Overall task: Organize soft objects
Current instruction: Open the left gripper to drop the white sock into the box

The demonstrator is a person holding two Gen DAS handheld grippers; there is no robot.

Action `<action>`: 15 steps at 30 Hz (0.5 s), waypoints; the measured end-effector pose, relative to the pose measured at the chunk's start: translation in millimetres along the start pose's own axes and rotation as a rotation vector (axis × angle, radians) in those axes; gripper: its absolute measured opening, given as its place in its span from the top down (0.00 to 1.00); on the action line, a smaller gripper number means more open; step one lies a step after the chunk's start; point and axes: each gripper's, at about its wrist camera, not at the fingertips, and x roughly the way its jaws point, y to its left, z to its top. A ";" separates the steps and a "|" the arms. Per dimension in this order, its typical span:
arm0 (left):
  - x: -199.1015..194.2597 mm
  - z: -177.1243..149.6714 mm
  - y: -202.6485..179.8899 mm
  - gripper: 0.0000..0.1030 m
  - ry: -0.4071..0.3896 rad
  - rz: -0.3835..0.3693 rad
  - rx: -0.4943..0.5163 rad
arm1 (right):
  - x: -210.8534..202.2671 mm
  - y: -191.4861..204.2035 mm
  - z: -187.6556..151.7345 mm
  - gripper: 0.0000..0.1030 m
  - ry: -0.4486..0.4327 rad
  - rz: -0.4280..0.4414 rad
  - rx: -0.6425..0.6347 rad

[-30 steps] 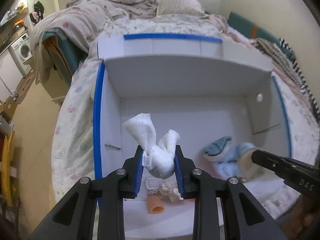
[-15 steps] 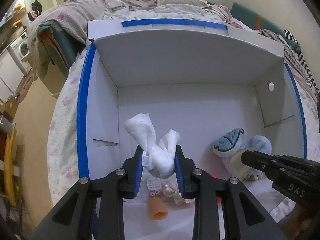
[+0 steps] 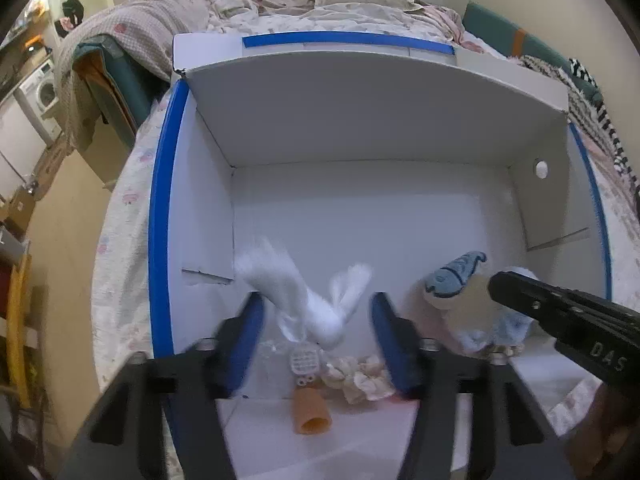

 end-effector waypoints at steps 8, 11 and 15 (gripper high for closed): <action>-13.7 -0.2 2.8 0.36 -0.041 -0.013 -0.017 | -16.3 2.7 -0.4 0.25 -0.083 -0.016 -0.025; -18.7 -1.4 3.7 0.36 -0.056 0.005 -0.019 | -22.9 -0.5 -0.1 0.00 -0.124 -0.037 -0.017; -22.0 -3.4 1.5 0.36 -0.043 0.009 -0.009 | -30.0 0.2 -1.3 0.00 -0.156 -0.034 -0.021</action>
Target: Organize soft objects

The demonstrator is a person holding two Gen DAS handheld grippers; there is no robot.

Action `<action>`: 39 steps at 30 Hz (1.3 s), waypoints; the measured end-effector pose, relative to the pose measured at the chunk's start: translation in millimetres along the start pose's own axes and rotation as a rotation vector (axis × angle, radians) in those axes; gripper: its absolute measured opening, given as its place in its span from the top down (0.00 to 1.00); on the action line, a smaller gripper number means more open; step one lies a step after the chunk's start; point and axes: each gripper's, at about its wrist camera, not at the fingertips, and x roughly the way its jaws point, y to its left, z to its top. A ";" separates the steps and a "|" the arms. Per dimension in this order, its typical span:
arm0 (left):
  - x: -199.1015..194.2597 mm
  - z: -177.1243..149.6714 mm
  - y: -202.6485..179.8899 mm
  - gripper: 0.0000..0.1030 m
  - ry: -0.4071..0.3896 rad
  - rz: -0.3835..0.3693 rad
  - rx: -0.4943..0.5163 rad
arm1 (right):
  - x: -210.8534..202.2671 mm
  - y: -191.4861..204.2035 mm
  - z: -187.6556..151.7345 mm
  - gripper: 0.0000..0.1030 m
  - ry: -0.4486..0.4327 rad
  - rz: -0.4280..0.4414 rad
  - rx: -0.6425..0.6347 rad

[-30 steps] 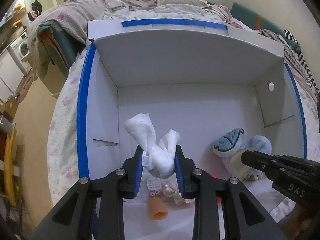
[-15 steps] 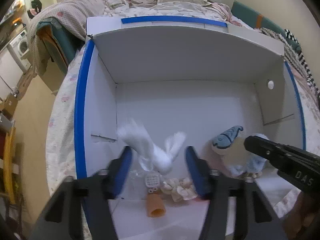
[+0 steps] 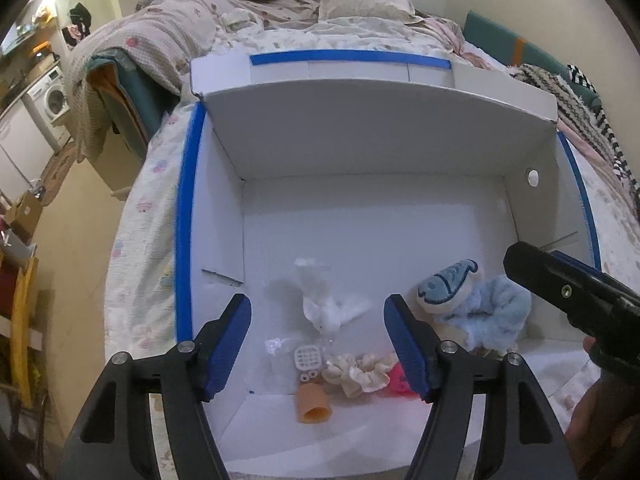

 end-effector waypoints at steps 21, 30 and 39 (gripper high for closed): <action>-46.6 -34.2 28.3 0.06 -0.040 -0.022 -0.090 | -38.7 6.6 -53.9 0.00 0.011 -0.016 -0.002; -71.7 -61.5 41.4 0.06 -0.068 0.058 -0.113 | -62.0 9.2 -81.9 0.00 -0.014 -0.030 -0.006; -115.3 -91.4 47.2 0.06 -0.234 0.065 -0.114 | -102.3 28.5 -90.8 0.00 -0.198 -0.037 -0.085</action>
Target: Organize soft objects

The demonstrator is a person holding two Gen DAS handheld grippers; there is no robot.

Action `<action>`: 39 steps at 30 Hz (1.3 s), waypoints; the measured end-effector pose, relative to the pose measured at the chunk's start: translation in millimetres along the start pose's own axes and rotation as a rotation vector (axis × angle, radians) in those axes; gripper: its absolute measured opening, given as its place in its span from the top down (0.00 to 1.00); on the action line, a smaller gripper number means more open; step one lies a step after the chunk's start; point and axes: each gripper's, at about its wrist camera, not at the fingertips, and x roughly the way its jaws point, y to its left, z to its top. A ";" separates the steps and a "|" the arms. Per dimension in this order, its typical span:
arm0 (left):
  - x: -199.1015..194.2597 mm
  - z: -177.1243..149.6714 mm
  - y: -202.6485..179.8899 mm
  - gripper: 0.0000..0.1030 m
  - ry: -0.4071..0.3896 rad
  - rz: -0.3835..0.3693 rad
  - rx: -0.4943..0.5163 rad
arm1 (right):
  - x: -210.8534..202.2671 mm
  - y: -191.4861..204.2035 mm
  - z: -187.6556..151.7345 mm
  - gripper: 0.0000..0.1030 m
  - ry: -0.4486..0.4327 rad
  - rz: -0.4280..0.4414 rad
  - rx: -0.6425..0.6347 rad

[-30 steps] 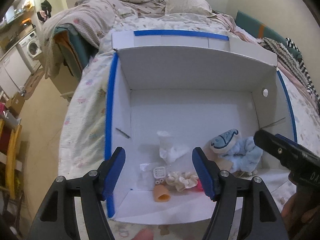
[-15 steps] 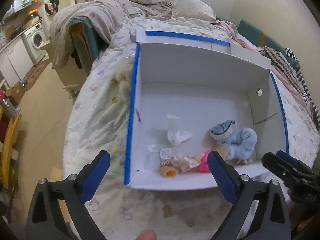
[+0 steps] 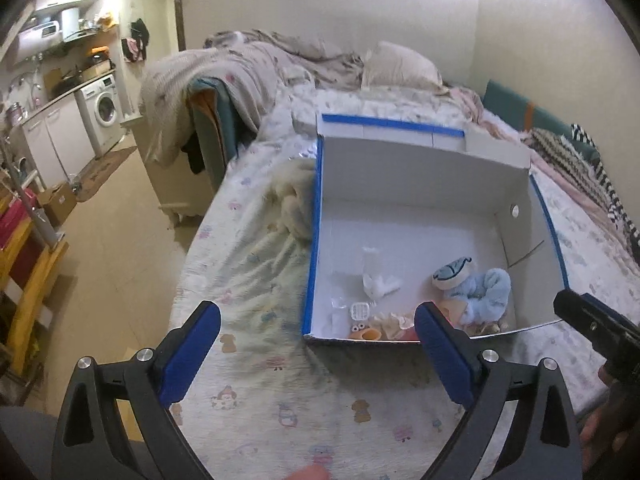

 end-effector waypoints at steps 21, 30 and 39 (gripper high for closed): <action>-4.0 -9.2 -9.2 0.06 -0.050 0.010 0.012 | 12.1 16.6 -8.9 0.00 0.013 -0.083 -0.104; -4.6 -11.0 -9.1 0.06 -0.046 0.006 0.013 | 11.5 13.3 -7.7 0.00 0.015 -0.093 -0.093; -5.4 -11.4 -9.4 0.06 -0.051 0.004 0.018 | 10.2 12.2 -7.6 0.00 0.011 -0.106 -0.091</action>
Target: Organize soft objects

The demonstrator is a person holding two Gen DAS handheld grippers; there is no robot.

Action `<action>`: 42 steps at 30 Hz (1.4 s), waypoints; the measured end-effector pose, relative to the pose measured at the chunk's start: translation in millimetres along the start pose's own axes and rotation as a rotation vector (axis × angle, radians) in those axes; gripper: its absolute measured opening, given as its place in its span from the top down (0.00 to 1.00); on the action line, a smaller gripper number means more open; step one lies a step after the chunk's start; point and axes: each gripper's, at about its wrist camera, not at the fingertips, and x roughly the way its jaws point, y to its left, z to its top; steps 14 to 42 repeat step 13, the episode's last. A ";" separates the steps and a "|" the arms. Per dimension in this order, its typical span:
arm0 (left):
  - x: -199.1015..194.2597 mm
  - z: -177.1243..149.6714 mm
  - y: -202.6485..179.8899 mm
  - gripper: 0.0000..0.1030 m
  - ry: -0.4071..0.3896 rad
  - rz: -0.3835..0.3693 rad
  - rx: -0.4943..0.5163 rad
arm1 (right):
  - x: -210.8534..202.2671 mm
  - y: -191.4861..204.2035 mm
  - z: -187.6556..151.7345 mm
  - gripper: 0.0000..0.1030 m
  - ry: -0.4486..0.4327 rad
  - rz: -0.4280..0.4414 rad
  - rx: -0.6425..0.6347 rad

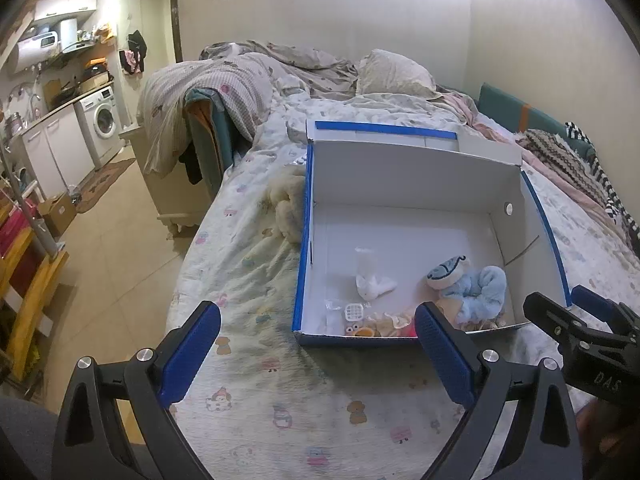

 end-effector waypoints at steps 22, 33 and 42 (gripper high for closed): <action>-1.4 0.1 -0.4 0.06 0.004 0.004 -0.007 | -0.8 0.0 -0.1 0.00 0.002 0.001 0.002; -1.4 0.1 -0.4 0.06 0.004 0.004 -0.007 | -0.8 0.0 -0.1 0.00 0.002 0.001 0.002; -1.4 0.1 -0.4 0.06 0.004 0.004 -0.007 | -0.8 0.0 -0.1 0.00 0.002 0.001 0.002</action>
